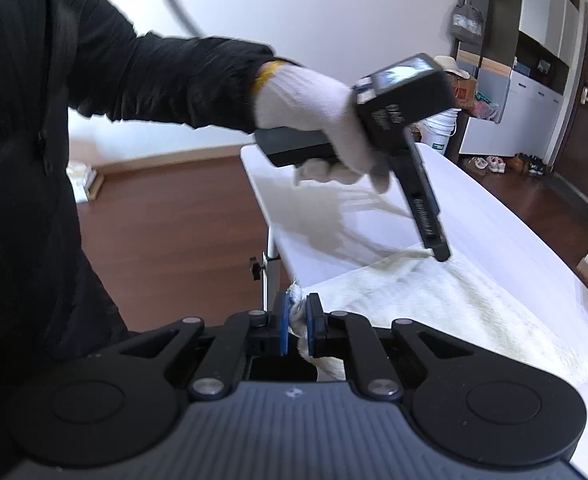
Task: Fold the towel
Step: 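Lift the tip with the right gripper and fold it toward the left gripper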
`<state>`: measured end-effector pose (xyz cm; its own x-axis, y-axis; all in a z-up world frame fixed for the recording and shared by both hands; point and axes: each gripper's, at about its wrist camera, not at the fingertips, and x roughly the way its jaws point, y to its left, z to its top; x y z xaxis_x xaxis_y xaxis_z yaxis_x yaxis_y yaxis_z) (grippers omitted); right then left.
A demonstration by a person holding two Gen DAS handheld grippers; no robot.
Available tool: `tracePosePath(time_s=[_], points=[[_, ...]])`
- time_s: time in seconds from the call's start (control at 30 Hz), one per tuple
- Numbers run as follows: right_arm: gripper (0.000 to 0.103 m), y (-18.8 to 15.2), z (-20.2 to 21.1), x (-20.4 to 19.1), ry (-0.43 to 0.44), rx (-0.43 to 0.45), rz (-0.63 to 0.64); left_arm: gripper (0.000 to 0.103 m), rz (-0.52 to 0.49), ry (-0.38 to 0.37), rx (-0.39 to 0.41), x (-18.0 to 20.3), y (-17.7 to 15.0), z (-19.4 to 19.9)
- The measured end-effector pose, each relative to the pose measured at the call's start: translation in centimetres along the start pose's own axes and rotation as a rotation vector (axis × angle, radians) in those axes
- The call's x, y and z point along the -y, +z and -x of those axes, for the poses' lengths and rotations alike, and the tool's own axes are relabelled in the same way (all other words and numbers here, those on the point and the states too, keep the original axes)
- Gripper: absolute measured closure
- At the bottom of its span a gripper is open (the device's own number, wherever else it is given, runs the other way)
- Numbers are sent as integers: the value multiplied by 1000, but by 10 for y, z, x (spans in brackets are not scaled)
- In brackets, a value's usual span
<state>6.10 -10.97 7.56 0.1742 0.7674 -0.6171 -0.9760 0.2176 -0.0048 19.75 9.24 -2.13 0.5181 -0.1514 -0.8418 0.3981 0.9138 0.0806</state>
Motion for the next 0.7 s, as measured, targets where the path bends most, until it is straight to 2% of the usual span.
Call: tracePosePath(time_s=[0.33, 0.53, 0.7], points=[[94, -14, 26, 117, 98, 83, -223, 27, 68, -77, -113, -19, 15, -9], [94, -31, 29, 186, 133, 104, -338, 26, 76, -70, -139, -19, 19, -10], [94, -44, 33, 219, 127, 102, -387, 38, 68, -35, -95, -13, 26, -8]])
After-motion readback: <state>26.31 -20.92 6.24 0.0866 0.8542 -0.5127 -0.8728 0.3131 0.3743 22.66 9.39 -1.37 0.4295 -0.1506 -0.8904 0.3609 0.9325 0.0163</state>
